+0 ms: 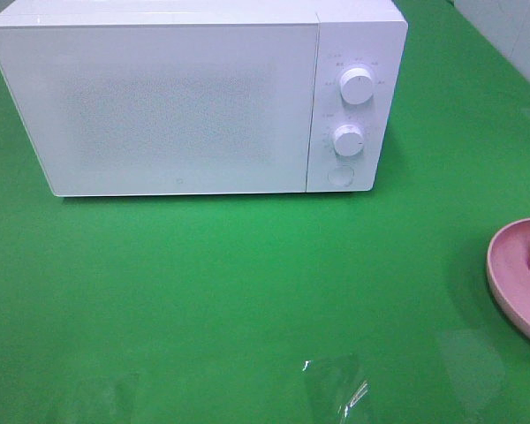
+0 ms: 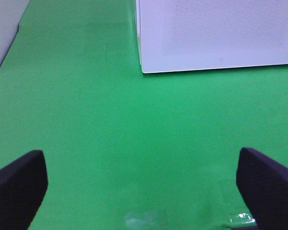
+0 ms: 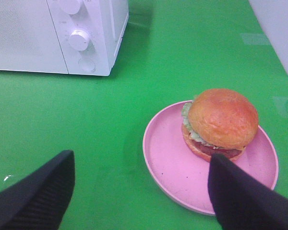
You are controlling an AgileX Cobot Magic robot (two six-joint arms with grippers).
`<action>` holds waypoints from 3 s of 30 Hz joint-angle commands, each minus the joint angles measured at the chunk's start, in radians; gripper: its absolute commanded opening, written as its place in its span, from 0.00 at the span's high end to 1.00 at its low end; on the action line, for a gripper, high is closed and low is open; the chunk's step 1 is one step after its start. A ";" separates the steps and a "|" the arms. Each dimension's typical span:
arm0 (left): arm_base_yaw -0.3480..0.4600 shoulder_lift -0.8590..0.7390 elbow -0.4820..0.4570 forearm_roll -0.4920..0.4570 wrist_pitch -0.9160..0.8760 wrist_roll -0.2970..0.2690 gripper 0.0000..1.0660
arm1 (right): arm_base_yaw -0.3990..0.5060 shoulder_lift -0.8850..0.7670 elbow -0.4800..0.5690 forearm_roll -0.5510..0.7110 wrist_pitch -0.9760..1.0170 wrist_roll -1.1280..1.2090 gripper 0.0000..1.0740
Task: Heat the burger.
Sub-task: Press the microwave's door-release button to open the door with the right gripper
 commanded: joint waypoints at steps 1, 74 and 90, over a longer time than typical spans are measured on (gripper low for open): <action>-0.006 -0.023 0.000 -0.006 -0.015 -0.001 0.06 | -0.004 -0.028 0.005 -0.004 -0.007 -0.009 0.32; -0.006 -0.023 0.000 -0.006 -0.015 -0.001 0.06 | -0.004 0.641 0.191 -0.001 -1.010 0.001 0.32; -0.006 -0.023 0.000 -0.006 -0.015 -0.001 0.06 | -0.001 1.003 0.191 0.007 -1.421 -0.019 0.32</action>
